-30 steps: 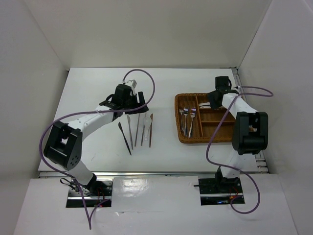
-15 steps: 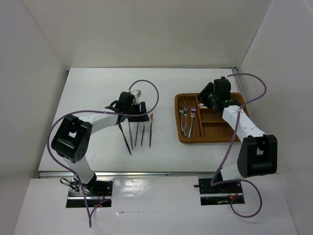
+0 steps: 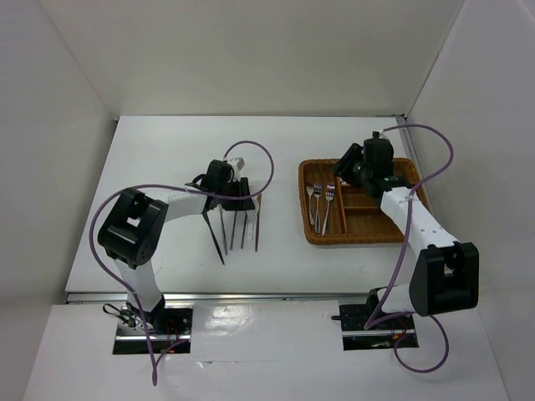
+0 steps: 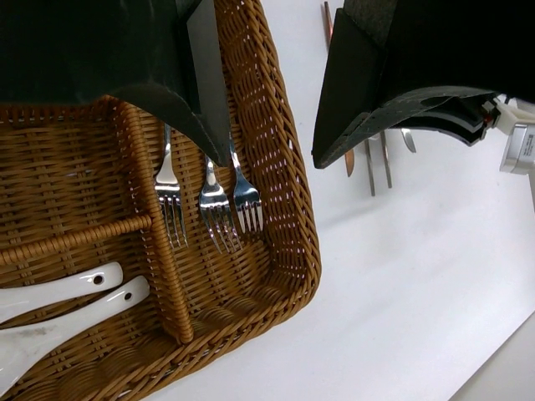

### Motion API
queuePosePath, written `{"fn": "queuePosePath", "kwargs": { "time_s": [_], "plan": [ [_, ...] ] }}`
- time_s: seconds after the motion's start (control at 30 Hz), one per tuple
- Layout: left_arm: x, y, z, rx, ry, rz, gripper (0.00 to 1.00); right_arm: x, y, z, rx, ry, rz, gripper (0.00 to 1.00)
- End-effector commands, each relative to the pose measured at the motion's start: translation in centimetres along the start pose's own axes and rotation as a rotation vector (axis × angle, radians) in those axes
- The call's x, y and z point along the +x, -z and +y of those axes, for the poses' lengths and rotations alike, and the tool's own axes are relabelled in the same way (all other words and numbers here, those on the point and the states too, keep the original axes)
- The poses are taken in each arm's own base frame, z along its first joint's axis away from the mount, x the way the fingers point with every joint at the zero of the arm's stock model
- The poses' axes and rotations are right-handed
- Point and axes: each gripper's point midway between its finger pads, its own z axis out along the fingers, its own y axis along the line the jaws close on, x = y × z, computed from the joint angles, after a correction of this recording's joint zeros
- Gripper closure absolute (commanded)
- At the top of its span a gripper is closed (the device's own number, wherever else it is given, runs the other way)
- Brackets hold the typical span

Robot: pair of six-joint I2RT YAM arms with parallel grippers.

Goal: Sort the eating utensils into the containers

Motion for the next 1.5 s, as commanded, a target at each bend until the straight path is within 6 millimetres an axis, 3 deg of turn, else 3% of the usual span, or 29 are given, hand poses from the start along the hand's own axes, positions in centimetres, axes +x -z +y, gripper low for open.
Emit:
{"fn": "queuePosePath", "kwargs": {
  "time_s": [0.0, 0.23, 0.37, 0.53, 0.7, 0.8, 1.0, 1.1, 1.27, 1.47],
  "plan": [
    [-0.9, -0.8, -0.2, 0.026, -0.009, -0.029, 0.48, -0.6, 0.8, 0.8, -0.031, 0.031, -0.039, 0.48],
    [-1.1, -1.5, -0.1, 0.026, -0.009, -0.029, 0.63, -0.5, 1.1, 0.9, -0.040, 0.041, -0.032, 0.48],
    [-1.4, -1.6, 0.3, 0.000, -0.008, -0.042, 0.75, -0.2, 1.2, 2.4, -0.109, 0.069, -0.015, 0.48],
    [-2.1, -1.0, 0.4, -0.013, 0.015, -0.055, 0.86, 2.7, 1.0, 4.9, -0.194, 0.201, 0.046, 0.48],
    [-5.2, 1.7, -0.3, -0.016, 0.054, -0.113, 0.87, 5.6, 0.9, 8.1, -0.256, 0.288, 0.102, 0.48],
    [-7.3, 3.9, -2.0, 0.014, 0.059, -0.170, 0.87, 7.1, 1.3, 10.0, -0.344, 0.330, 0.132, 0.45],
    [-9.2, 6.1, -4.2, 0.068, 0.148, -0.228, 0.87, 12.0, 0.8, 13.2, -0.462, 0.383, 0.255, 0.35],
    [-10.6, 7.2, -4.5, 0.054, 0.193, -0.281, 0.87, 13.0, 0.9, 14.8, -0.521, 0.398, 0.282, 0.32],
    [-10.4, 7.7, -5.3, 0.031, 0.231, -0.286, 0.87, 13.7, 0.9, 16.8, -0.602, 0.420, 0.292, 0.21],
    [-10.1, 8.1, -7.1, 0.052, 0.224, -0.289, 0.87, 15.4, 0.9, 17.8, -0.641, 0.444, 0.334, 0.19]
  ]
}}
